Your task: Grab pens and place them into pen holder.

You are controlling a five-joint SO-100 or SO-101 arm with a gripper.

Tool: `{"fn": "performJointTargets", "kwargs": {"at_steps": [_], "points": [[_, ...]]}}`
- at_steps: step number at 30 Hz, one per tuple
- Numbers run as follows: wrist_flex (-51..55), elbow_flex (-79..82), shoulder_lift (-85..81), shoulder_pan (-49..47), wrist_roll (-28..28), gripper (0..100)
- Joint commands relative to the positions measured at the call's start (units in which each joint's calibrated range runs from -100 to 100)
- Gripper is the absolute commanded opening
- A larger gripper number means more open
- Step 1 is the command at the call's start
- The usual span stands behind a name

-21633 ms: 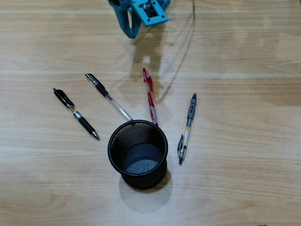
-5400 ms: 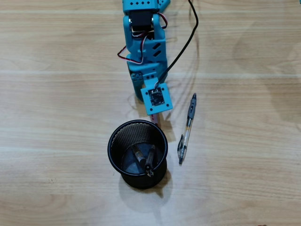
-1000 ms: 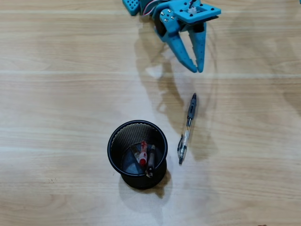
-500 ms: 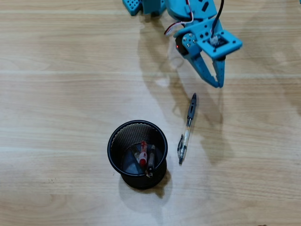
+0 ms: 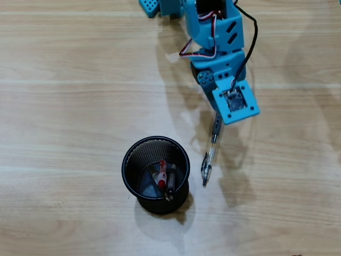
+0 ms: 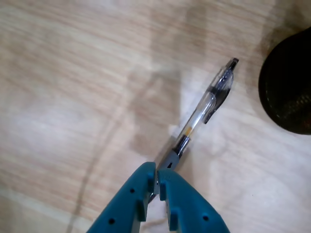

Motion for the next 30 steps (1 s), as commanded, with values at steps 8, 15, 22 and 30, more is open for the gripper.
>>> {"fn": "performJointTargets", "kwargs": {"at_steps": [8, 15, 22, 30], "points": [[-0.5, -9.1, 10.4, 1.7, -0.3, 14], [-0.5, -9.0, 12.6, 3.6, -0.3, 15], [-0.6, -9.0, 15.2, 4.2, -0.4, 15], [-4.3, -8.8, 19.3, 2.4, -2.6, 15]]}}
